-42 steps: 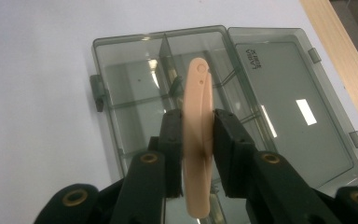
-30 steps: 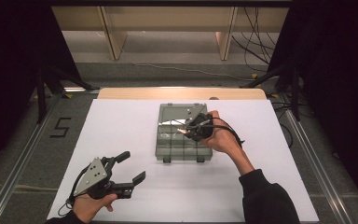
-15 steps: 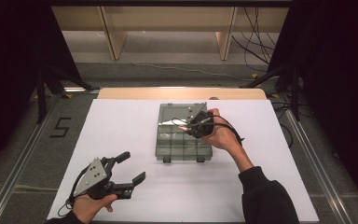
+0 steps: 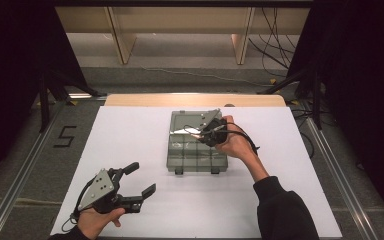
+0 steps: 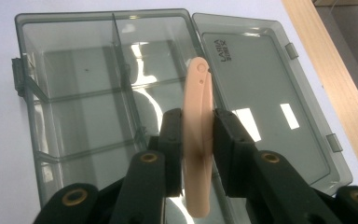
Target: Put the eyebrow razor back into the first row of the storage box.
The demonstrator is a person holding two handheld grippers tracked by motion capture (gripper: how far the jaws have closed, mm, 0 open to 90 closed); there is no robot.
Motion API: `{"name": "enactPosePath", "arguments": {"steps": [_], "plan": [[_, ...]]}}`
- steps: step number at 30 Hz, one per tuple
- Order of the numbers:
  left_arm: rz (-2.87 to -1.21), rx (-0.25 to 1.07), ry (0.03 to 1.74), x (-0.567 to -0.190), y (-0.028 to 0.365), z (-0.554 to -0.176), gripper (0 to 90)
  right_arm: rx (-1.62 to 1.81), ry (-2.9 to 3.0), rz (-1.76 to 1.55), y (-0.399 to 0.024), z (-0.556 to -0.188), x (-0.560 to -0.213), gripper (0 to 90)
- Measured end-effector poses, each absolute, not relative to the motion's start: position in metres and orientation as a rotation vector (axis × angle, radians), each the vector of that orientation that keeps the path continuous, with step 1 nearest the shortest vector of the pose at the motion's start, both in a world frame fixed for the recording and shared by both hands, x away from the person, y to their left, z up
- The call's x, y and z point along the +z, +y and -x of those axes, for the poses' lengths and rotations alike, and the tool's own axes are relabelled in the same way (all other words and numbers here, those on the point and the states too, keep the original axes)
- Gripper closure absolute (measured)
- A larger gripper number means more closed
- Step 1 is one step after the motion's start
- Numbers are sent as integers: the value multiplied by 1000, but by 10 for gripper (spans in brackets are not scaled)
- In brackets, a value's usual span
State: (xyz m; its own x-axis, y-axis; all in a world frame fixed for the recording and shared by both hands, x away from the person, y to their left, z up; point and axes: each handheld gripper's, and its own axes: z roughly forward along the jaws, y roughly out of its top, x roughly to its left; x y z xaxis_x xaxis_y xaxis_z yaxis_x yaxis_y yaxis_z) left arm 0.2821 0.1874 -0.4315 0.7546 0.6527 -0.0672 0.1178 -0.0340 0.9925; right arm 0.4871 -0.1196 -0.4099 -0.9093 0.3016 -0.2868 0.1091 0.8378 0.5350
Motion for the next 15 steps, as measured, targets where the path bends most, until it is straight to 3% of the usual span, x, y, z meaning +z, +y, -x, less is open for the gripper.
{"name": "enactPosePath", "arguments": {"steps": [15], "plan": [[-1568, 479, 637, -431, 187, -282, 159, 711, 2665, -316, -121, -492, -419, 743]]}}
